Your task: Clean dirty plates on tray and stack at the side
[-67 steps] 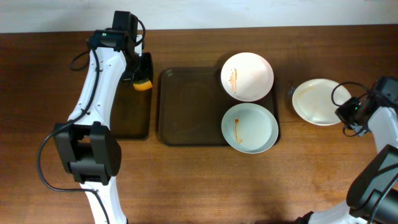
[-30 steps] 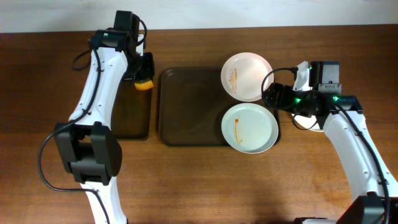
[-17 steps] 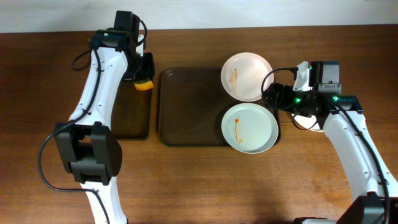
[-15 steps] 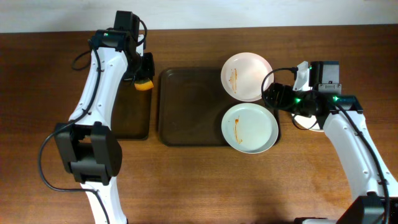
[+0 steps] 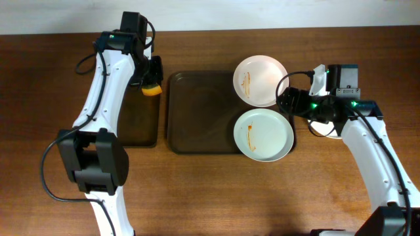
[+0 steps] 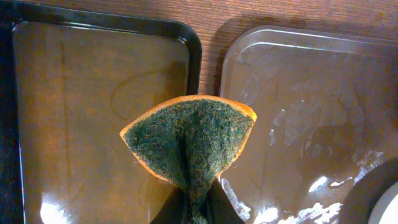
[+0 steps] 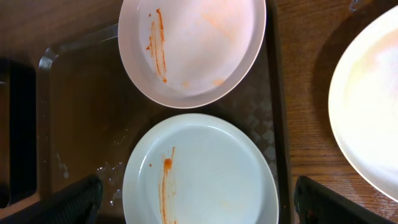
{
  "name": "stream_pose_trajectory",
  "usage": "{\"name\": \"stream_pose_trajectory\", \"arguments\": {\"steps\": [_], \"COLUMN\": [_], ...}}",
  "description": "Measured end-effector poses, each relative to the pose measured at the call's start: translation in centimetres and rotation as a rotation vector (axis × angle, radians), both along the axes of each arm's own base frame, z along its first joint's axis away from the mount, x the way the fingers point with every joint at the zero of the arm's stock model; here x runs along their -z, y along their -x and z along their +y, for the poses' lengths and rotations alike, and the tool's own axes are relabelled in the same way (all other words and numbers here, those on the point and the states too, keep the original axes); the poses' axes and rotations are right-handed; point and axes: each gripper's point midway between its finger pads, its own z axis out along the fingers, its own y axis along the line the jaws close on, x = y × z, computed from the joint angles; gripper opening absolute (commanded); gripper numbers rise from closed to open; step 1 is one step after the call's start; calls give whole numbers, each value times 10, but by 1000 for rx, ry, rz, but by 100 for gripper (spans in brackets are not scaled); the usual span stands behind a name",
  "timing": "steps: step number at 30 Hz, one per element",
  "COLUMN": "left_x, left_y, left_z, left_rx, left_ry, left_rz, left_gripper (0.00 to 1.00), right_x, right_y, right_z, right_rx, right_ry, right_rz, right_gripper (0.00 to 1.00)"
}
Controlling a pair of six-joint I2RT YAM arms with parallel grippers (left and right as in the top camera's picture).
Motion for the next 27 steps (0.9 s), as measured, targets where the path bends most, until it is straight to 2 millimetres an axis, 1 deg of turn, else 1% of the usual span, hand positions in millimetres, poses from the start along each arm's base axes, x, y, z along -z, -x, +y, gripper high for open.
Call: {"name": "stream_pose_trajectory", "arguments": {"steps": [10, 14, 17, 18, 19, 20, 21, 22, 23, 24, 25, 26, 27], "left_x": [0, 1, 3, 3, 4, 4, 4, 4, 3, 3, 3, 2, 2], "left_y": [0, 3, 9, 12, 13, 13, 13, 14, 15, 16, 18, 19, 18], "left_z": [0, 1, 2, 2, 2, 2, 0, -5, -18, -29, -39, -52, -56], "left_rx": [0, -1, -1, -1, -1, 0, 10, 39, 102, 145, 178, 215, 228], "left_ry": [0, -6, -9, -10, -11, -11, -13, -17, -21, -24, -27, -29, -30], "left_rz": [0, 13, 38, 49, 55, 56, 55, 52, 47, 41, 36, 27, 20], "left_gripper": [0, 0, 0, 0, 0, 0, 0, 0, 0, 0, 0, 0, 0], "right_x": [0, 0, 0, -4, -11, -12, -14, -16, -14, -7, 4, 19, 28], "right_y": [0, 0, 0, -6, -16, -17, -18, -18, -13, 0, 19, 43, 57], "right_z": [0, 0, 0, 0, 0, 1, 4, 9, 13, 15, 13, 4, -6], "right_rx": [0, 0, 0, 0, 0, -3, -5, -20, -44, -64, -55, -4, 53], "right_ry": [0, 0, 0, 1, 2, -8, -25, -53, -68, -68, -59, -23, 21], "right_rz": [0, 0, 0, -29, -81, -86, -92, -96, -80, -19, 75, 204, 279], "right_gripper": [98, 98, 98, 98, 98, 98, 93, 57, 49, 49, 49, 49, 49]}}
